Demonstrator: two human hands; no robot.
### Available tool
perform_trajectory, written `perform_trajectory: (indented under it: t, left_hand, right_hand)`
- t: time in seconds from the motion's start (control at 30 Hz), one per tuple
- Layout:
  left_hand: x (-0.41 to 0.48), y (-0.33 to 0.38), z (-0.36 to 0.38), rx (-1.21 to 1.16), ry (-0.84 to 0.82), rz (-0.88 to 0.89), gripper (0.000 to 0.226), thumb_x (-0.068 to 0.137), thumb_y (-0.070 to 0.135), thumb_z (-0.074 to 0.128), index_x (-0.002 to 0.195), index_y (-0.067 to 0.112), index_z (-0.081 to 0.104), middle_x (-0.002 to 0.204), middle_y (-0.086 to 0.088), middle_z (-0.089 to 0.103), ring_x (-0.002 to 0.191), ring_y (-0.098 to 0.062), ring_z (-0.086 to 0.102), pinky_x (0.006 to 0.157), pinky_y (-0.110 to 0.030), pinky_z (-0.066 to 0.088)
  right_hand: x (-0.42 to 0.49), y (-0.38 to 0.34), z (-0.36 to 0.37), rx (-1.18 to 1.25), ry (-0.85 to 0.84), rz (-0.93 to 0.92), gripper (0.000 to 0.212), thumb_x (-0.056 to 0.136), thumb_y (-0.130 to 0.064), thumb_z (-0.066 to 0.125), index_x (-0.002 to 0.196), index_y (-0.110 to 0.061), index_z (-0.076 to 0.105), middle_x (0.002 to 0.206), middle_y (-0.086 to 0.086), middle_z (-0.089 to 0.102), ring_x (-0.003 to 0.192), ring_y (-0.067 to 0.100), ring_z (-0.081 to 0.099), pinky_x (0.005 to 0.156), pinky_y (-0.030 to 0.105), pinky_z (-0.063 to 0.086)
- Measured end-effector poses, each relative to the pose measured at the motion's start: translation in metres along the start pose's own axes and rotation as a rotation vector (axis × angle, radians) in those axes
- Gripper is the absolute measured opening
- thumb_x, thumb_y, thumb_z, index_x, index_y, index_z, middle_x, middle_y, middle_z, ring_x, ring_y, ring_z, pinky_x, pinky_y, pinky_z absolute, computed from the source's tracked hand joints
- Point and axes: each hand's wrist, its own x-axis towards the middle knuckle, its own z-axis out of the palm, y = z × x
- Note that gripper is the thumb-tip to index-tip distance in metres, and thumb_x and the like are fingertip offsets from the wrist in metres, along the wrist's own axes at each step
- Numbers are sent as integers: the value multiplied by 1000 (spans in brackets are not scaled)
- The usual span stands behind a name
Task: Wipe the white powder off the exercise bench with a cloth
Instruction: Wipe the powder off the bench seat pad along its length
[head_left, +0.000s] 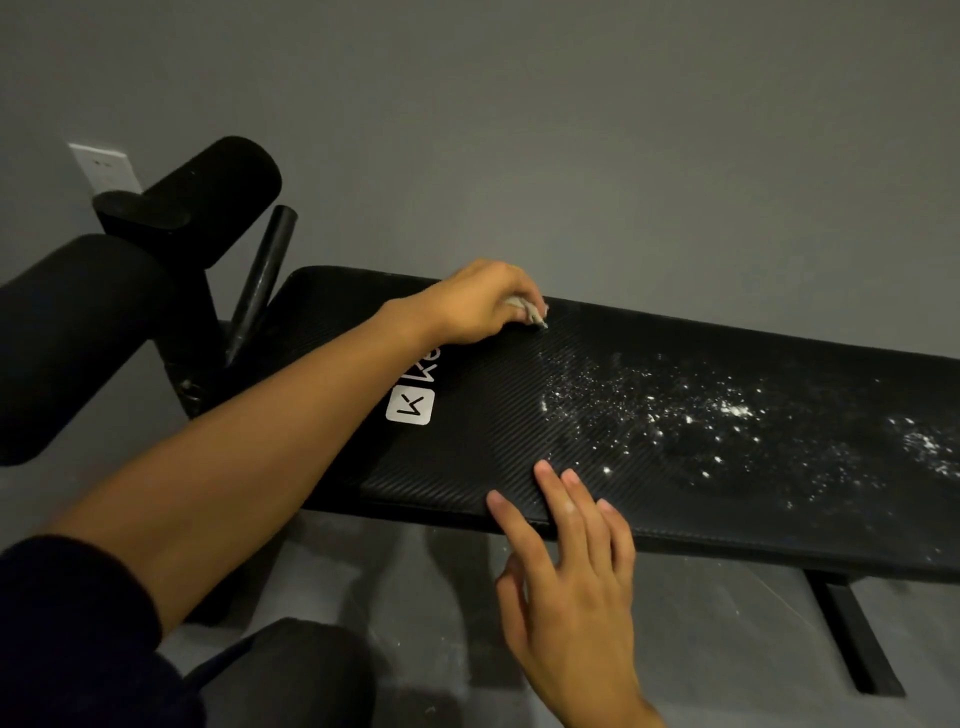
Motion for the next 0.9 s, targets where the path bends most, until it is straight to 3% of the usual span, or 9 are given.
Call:
perform_trajectory:
  t: [0.1, 0.2, 0.27, 0.37, 0.47, 0.6, 0.7, 0.8, 0.9]
  left_hand:
    - [-7, -10, -3, 5, -40, 27, 23, 98, 17, 64, 117, 26, 74, 116, 15, 67, 110, 0, 60, 97, -14, 43]
    - [6, -17, -2, 33, 113, -17, 22, 98, 15, 64, 117, 21, 74, 117, 6, 68, 110, -9, 62, 103, -33, 49]
    - [10, -9, 0, 58, 76, 2, 23, 97, 15, 65, 117, 22, 74, 120, 4, 68, 112, -10, 61, 105, -38, 49]
    - [-7, 2, 2, 35, -109, 119, 25, 98, 20, 65, 119, 31, 72, 124, 16, 66, 116, 1, 57, 106, -23, 44]
    - [-17, -1, 5, 48, -76, 173, 27, 98, 20, 64, 121, 31, 71, 125, 16, 65, 112, 5, 53, 100, -13, 39]
    - [2, 0, 6, 112, 66, 67, 26, 98, 16, 64, 122, 23, 72, 124, 4, 67, 106, -5, 55, 100, -26, 45]
    - [-5, 6, 4, 111, -31, 104, 26, 99, 18, 62, 122, 25, 71, 128, 9, 65, 105, 1, 49, 95, -17, 38]
    - [-37, 2, 1, 66, -110, 172, 24, 98, 24, 62, 119, 35, 69, 124, 19, 62, 112, 3, 50, 101, -23, 40]
    - [-46, -1, 3, 86, -85, 163, 25, 98, 25, 62, 120, 34, 69, 123, 19, 61, 108, 4, 47, 100, -23, 39]
  right_hand:
    - [1, 1, 1, 13, 8, -2, 71, 76, -22, 59, 145, -32, 43, 157, 12, 39, 145, 30, 37, 119, 47, 23]
    - [1, 0, 2, 19, 21, -2, 70, 76, -22, 59, 144, -32, 45, 156, 12, 41, 144, 30, 38, 119, 46, 23]
    - [1, 1, 2, 18, 29, -7, 70, 75, -22, 60, 143, -32, 46, 155, 12, 42, 144, 30, 38, 119, 46, 23]
    - [1, 1, 3, 16, 41, -18, 70, 75, -23, 59, 143, -33, 46, 154, 13, 43, 143, 30, 39, 117, 46, 25]
    - [2, 2, 3, 15, 46, -14, 70, 75, -22, 59, 143, -33, 47, 153, 13, 44, 142, 30, 40, 116, 47, 26]
    - [1, 1, 3, 13, 47, -18, 70, 75, -21, 59, 143, -33, 47, 154, 13, 44, 143, 30, 40, 117, 47, 26]
    - [1, 1, 2, 15, 47, -19, 69, 76, -21, 58, 143, -32, 47, 154, 14, 43, 143, 30, 40, 116, 48, 27]
    - [1, 1, 3, 14, 45, -25, 70, 75, -20, 60, 143, -32, 47, 154, 14, 43, 143, 30, 40, 115, 48, 29]
    - [2, 2, 4, 6, 47, -15, 70, 75, -22, 60, 143, -32, 46, 153, 13, 44, 143, 30, 40, 116, 47, 27]
